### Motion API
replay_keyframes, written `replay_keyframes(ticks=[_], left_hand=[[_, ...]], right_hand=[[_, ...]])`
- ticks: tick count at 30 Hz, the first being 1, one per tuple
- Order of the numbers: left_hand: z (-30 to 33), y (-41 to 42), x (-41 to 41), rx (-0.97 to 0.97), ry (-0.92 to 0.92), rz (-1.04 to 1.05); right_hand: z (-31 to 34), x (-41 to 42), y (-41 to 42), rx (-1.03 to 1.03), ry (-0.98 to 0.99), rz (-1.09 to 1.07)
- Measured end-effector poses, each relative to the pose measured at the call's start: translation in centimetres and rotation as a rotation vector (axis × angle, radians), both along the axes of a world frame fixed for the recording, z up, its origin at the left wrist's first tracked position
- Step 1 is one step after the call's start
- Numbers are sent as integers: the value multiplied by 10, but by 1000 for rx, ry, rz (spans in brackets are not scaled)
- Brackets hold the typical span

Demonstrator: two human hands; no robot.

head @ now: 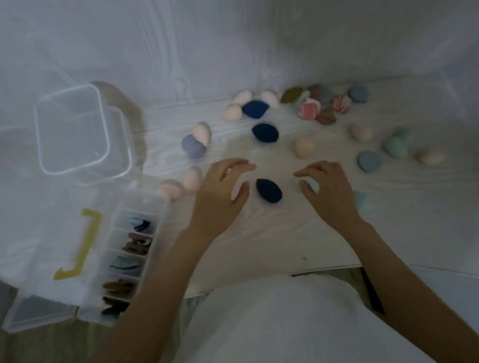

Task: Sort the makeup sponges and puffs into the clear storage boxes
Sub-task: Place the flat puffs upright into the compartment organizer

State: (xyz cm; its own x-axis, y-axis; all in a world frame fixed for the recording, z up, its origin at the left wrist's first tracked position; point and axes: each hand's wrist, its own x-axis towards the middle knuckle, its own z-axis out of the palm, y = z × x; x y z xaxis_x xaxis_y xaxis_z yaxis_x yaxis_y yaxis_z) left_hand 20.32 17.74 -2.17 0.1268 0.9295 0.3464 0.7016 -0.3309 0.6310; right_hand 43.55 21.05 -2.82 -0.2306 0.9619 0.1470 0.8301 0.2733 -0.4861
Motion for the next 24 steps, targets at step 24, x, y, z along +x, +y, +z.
replay_keyframes(ticks=[24], left_hand=[[-59, 280, 206, -357, 769, -174]], right_hand=[[-37, 155, 109, -413, -353, -18]])
